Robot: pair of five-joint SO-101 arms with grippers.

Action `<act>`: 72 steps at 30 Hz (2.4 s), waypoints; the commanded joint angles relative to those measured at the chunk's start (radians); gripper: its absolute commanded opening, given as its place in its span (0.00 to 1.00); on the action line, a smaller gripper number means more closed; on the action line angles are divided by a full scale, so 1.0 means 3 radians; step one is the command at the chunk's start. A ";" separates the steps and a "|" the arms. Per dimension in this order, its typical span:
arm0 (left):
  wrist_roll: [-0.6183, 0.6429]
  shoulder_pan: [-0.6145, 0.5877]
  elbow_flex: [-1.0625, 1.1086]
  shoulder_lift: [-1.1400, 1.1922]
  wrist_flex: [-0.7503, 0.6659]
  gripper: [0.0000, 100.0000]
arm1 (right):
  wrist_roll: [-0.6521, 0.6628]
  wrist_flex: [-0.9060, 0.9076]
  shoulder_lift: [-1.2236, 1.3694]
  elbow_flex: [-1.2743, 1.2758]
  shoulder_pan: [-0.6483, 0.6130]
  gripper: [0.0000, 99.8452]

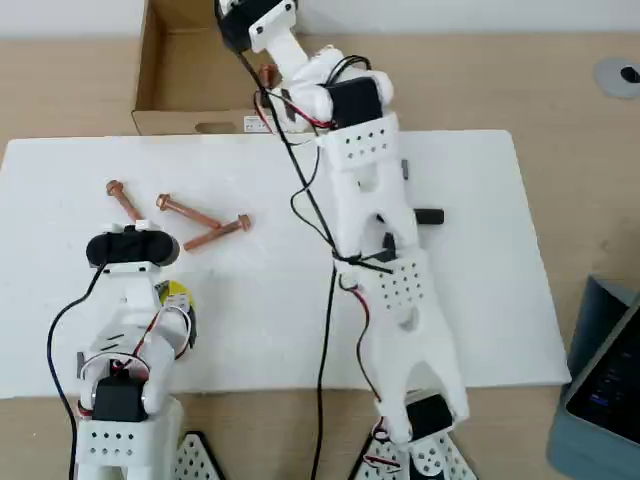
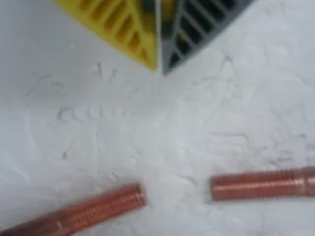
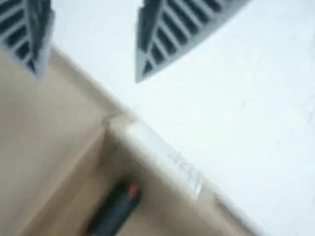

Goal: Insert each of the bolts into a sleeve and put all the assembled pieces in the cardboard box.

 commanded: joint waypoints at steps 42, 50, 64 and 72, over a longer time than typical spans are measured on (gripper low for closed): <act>0.0000 -0.0026 -0.0020 -0.0023 0.0015 0.00 | 0.1908 0.0020 -0.2974 0.5260 0.1179 0.14; 0.0000 -0.0026 -0.0020 -0.0023 0.0015 0.00 | 0.2414 -0.0358 -0.2954 0.5659 0.1143 0.17; 0.0000 -0.0026 -0.0020 -0.0023 0.0015 0.00 | 0.2721 -0.0823 -0.2729 0.5997 0.1158 0.21; 0.0000 -0.0026 -0.0020 -0.0023 0.0015 0.00 | 0.2726 -0.1120 -0.2406 0.5997 0.1153 0.21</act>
